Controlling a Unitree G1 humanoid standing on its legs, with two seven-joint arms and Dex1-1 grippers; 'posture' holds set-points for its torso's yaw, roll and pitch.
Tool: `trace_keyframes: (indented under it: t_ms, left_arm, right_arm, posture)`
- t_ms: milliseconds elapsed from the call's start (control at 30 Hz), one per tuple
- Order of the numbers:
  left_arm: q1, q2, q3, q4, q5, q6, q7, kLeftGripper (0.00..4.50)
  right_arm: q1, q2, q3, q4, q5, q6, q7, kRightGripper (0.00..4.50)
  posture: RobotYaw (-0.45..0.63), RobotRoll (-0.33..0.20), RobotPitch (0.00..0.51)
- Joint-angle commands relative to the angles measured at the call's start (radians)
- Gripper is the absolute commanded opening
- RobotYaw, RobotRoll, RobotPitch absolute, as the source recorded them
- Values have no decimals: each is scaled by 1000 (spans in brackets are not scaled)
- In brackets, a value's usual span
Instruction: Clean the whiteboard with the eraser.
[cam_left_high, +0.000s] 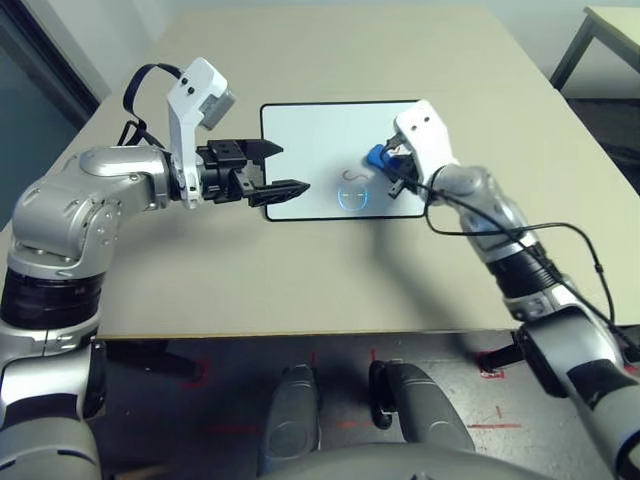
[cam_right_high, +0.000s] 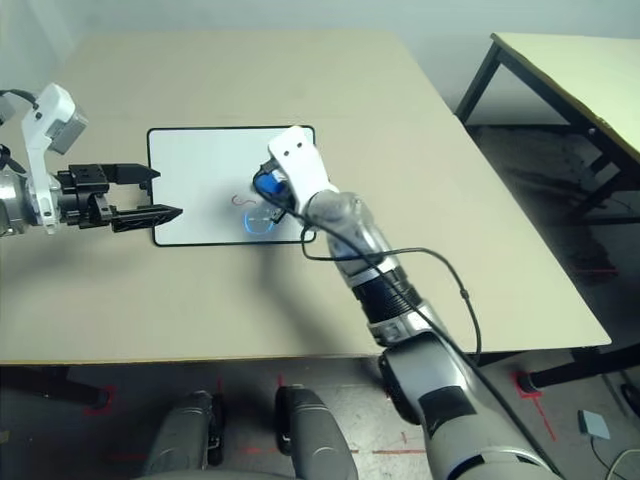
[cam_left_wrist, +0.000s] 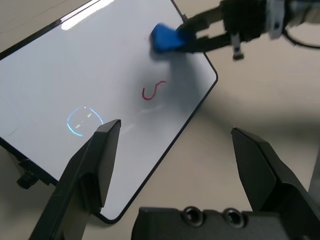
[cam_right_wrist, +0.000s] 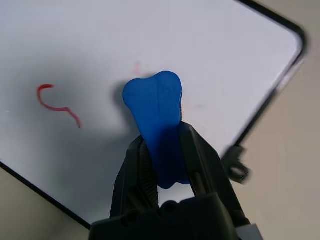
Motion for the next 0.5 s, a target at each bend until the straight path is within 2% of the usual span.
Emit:
trace_keyframes:
  t_ms: [33,267,500]
  left_arm:
    - [-8,-9,-21,13,8,3,-2,4500]
    - [-18,-23,-31,25,16,-4,-6,4500]
    - [-18,-25,-30,23,17,-2,-3,4500]
  right_arm:
    - [12,-44,-4,-113,13,84,52,853]
    - [50,-112,26,-172,9,128,93,853]
    - [36,-109,53,-102,-7,89,94,853]
  posture:
    - [31,0,139]
    - [24,0,137]
    - [39,0,138]
